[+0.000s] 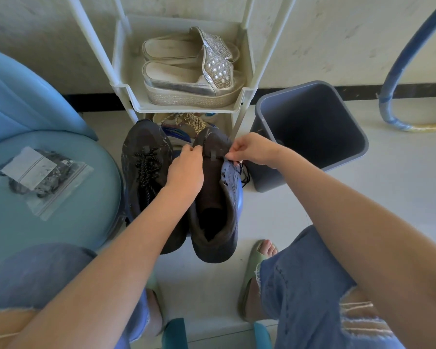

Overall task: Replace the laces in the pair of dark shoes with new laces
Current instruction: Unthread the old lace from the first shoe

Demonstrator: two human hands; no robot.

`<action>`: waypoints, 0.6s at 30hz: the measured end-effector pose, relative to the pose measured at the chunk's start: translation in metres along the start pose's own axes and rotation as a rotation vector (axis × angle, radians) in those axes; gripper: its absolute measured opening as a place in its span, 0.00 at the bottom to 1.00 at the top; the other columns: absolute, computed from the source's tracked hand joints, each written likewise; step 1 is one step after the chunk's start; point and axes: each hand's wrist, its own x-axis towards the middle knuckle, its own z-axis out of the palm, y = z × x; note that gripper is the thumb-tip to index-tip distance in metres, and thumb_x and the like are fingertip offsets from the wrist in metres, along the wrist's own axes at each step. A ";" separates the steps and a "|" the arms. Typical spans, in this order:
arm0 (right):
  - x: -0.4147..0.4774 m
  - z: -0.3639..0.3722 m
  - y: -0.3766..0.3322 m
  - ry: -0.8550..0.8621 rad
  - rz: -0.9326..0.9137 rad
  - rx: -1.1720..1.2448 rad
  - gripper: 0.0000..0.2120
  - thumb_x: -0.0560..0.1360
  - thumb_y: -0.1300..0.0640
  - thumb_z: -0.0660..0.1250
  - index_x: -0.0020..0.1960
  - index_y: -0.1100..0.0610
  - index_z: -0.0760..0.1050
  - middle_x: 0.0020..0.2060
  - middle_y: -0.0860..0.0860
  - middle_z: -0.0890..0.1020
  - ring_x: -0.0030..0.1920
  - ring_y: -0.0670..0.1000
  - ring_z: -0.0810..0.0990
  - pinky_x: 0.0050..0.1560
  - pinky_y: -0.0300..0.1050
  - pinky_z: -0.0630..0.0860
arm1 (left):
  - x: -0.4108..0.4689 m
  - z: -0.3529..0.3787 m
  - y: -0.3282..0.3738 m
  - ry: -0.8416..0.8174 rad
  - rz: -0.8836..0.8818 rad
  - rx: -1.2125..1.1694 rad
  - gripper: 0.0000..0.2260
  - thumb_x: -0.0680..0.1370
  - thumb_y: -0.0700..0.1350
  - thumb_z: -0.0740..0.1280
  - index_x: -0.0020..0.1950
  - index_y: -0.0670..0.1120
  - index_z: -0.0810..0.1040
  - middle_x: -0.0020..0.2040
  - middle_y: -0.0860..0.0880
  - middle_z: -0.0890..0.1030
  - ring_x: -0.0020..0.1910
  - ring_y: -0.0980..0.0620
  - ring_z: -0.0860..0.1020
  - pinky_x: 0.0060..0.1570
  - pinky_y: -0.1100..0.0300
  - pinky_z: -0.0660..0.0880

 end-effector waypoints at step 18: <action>-0.005 0.003 -0.034 0.375 -0.024 0.640 0.05 0.82 0.55 0.57 0.52 0.56 0.67 0.38 0.48 0.82 0.42 0.63 0.83 0.55 0.60 0.78 | -0.004 -0.005 -0.002 -0.052 -0.014 0.089 0.27 0.78 0.31 0.57 0.75 0.47 0.61 0.69 0.41 0.65 0.58 0.39 0.75 0.51 0.51 0.74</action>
